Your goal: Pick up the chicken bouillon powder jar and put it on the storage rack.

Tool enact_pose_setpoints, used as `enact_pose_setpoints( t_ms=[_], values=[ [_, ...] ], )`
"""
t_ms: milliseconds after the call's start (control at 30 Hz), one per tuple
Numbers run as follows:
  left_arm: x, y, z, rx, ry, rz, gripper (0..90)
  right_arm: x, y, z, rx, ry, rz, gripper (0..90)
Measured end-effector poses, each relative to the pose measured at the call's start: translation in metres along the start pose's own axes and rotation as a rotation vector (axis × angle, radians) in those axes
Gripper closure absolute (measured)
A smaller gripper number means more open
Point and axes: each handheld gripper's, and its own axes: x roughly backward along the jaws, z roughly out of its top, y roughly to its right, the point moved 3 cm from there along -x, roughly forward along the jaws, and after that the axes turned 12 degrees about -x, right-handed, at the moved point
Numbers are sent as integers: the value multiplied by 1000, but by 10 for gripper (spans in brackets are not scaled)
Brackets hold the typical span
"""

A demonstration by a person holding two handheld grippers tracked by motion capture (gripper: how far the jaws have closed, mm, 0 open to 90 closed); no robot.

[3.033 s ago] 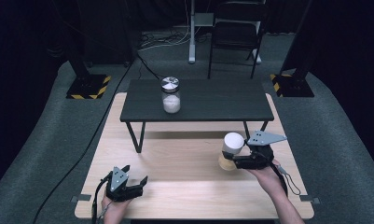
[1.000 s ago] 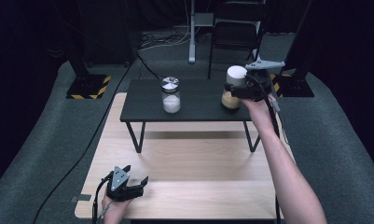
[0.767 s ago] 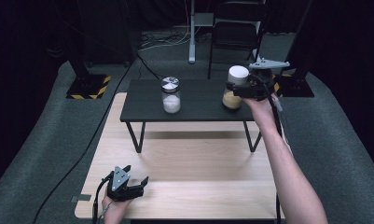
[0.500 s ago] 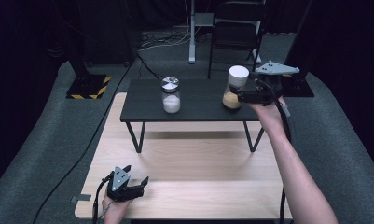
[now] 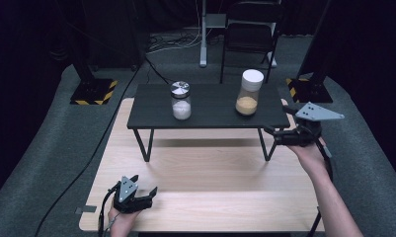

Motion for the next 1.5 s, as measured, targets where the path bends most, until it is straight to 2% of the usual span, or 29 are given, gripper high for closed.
enact_pose_setpoints(
  t_ms=[67, 100, 133, 200, 300, 367, 433, 467, 500, 533, 633, 667, 733, 767, 867, 933, 967, 1067, 1400, 1500],
  values=[
    [0, 0, 0, 0, -1, -1, 147, 8, 4, -12, 2, -8, 1, 62],
    [0, 0, 0, 0, -1, -1, 147, 8, 4, -12, 2, -8, 1, 62],
    [0, 0, 0, 0, -1, 0, 146, 17, 7, -25, 9, -16, -5, 61],
    [0, 0, 0, -2, 0, 1, 146, 25, 8, -39, 21, -30, -23, 62],
    [0, 1, 0, -1, -3, 3, 146, 37, 8, -63, 28, -58, -58, 78],
    [0, 1, 1, -2, -4, 4, 146, 45, 4, -81, 32, -65, -109, 76],
    [0, 1, 1, -1, -4, 3, 145, 50, 5, -101, 5, -62, -120, 72],
    [0, 1, 1, -1, -4, 3, 145, 50, 5, -101, 5, -62, -120, 72],
    [0, 1, 0, -1, -3, 2, 145, 52, 5, -109, 1, -71, -129, 72],
    [0, 1, 0, -2, -2, 1, 145, 54, 4, -124, -3, -86, -134, 82],
    [0, 0, 0, -1, -3, -1, 146, 55, 5, -147, -39, -67, -123, 90],
    [0, 0, 0, 0, -2, 0, 146, 55, 5, -147, -39, -67, -123, 90],
    [0, 0, 0, 1, 1, 1, 147, 56, 4, -165, -87, -40, -123, 93],
    [0, 0, 0, 0, 2, 1, 147, 56, 4, -165, -87, -40, -123, 93],
    [0, 0, 0, -1, 3, -4, 147, 58, 1, -184, -118, -24, -129, 122],
    [1, 0, -1, -5, 3, -2, 147, 58, 4, -191, -159, -49, -130, 117],
    [1, 0, -1, -5, 3, -2, 148, 59, 2, -194, -155, -53, -146, 120],
    [1, 0, -1, -12, 1, -2, 148, 60, 2, -198, -173, -60, -146, 120],
    [2, 0, -1, -14, 2, -2, 148, 50, 3, -203, -188, -124, -151, 136],
    [2, -1, -1, -9, 3, -4, 148, 47, 3, -203, -176, -147, -162, 139]
  ],
)
